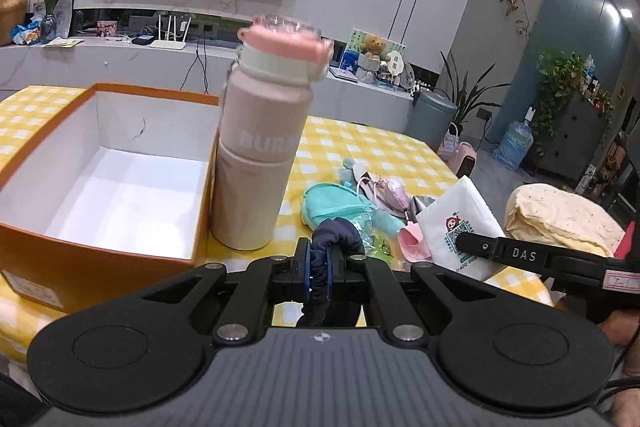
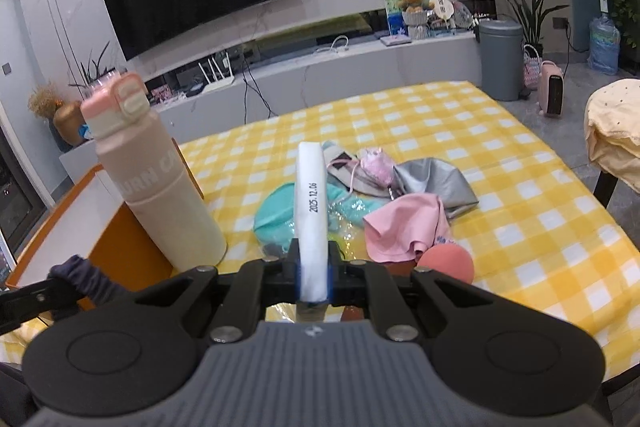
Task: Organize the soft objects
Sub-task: 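Carry the navy headband and white packet over the orange shoebox with both grippers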
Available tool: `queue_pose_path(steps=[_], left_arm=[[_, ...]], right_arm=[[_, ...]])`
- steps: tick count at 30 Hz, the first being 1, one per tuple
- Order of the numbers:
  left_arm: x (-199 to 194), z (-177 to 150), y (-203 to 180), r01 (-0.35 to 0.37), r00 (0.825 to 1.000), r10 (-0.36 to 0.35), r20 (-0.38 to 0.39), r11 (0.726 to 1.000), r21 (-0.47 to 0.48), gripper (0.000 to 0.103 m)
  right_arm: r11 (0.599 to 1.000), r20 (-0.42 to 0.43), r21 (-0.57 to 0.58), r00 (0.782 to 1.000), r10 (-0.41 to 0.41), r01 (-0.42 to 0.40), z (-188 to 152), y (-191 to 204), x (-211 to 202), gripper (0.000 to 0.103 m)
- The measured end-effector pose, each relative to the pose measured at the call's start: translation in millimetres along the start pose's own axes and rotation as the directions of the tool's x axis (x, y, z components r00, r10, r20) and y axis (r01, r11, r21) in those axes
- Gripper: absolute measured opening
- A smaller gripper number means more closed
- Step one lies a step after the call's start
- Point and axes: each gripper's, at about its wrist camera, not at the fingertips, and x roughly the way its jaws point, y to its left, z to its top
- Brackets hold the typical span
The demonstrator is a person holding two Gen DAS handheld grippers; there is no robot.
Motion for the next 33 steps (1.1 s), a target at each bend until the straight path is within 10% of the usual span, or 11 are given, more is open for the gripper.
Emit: queue_pose_path(steps=[12, 21, 33], left_arm=[[-66, 19, 25, -0.084, 0.995, 0.085, 0.047, 0.996, -0.019, 0.008], [-92, 57, 59, -0.155, 0.973, 0.160, 0.165, 0.987, -0.046, 0.008], [-87, 114, 92, -0.149, 0.929, 0.155, 0.335, 0.988, -0.044, 0.008]], right_arm=[[0.989, 0.105, -0.100, 0.987, 0.122, -0.112, 6, 41, -49, 0.009], [0.915, 0.175, -0.220, 0.910, 0.377, -0.337, 15, 111, -83, 0.009], [0.852, 0.098, -0.340, 0.886, 0.453, -0.398, 42, 207, -50, 0.009]])
